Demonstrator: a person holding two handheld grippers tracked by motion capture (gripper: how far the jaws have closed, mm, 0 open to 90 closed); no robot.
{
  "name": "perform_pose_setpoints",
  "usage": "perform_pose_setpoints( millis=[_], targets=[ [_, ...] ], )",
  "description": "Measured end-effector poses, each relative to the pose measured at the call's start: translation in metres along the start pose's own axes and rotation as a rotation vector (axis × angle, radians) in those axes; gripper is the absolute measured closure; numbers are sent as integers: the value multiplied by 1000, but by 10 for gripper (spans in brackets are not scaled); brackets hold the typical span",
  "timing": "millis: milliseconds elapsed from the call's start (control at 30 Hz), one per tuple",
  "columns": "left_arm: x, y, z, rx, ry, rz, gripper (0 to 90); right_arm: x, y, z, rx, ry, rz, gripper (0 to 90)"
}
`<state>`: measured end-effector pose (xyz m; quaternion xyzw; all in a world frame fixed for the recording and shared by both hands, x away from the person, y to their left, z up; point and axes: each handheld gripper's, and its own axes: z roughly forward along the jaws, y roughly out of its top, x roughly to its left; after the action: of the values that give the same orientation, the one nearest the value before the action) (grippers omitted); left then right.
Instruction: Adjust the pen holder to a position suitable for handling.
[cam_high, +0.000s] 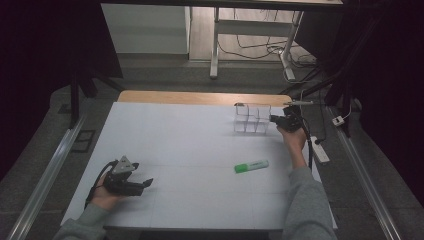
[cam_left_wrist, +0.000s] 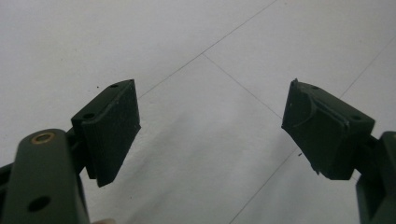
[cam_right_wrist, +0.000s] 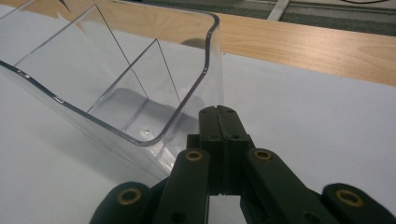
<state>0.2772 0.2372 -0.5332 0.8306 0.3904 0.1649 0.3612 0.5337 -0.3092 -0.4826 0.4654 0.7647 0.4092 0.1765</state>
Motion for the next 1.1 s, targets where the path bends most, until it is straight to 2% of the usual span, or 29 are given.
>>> perform_pose_setpoints(
  millis=[267, 400, 833, 1100],
  targets=[
    [1, -1, 0, 2, -1, -5, 186, 0, -1, 3, 2, -6, 8, 890],
    [1, -1, 1, 5, -2, 0, 186, 1, 0, 4, 2, 7, 8, 890],
    [2, -1, 1, 2, -4, -5, 187, 18, 7, 14, 8, 20, -17, 890],
    [3, -2, 0, 0, -3, -6, 187, 34, 10, 24, 25, 37, -45, 890]
  ],
)
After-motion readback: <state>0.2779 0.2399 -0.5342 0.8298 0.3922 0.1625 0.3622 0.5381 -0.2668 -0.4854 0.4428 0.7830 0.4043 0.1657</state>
